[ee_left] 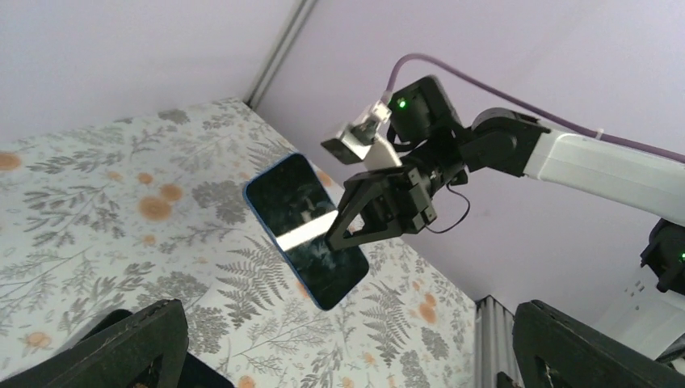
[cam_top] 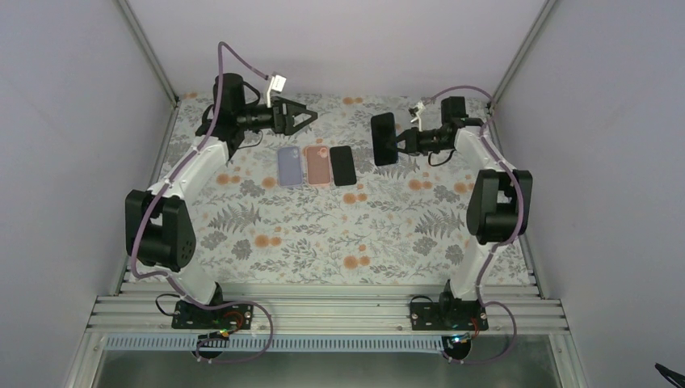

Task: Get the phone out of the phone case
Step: Place the phone at the center of the board.

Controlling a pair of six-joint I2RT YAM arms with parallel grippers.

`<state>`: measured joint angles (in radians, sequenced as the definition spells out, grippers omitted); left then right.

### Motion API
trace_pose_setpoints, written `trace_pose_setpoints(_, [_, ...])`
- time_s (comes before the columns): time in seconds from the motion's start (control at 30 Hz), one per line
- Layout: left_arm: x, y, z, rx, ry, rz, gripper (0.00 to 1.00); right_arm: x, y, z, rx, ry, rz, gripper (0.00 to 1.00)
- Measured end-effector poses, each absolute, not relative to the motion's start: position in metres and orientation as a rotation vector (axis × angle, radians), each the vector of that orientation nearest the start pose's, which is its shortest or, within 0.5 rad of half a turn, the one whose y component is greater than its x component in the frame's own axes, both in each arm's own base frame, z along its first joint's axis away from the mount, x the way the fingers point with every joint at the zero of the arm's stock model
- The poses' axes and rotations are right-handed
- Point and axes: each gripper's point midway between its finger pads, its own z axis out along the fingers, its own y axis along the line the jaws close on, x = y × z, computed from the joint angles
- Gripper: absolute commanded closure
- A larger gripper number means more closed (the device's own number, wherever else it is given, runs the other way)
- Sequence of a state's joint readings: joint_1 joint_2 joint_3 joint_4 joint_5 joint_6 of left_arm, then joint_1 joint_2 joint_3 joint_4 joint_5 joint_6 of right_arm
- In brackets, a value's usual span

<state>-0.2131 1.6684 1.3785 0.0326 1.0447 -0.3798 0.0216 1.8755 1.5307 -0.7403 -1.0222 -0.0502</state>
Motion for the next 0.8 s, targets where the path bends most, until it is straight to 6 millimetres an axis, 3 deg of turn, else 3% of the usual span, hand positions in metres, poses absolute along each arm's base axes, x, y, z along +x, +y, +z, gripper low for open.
trace_pose_setpoints(0.13, [0.414,-0.233,0.321,0.613,1.814,-1.308,0.0,0.433,0.146,0.153,-0.334,2.425,1.303,0.96])
trace_pose_setpoints(0.47, [0.415,-0.226,0.324,0.604,1.816,-1.267,0.0,0.447,0.145,0.077,-0.201,2.569,1.363,0.95])
trace_pose_setpoints(0.6, [0.415,-0.226,0.324,0.602,1.816,-1.266,0.0,0.45,0.145,0.058,-0.155,2.603,1.388,0.94])
trace_pose_setpoints(0.8, [0.415,-0.225,0.323,0.6,1.817,-1.266,0.0,0.459,0.147,0.045,-0.114,2.607,1.429,0.91])
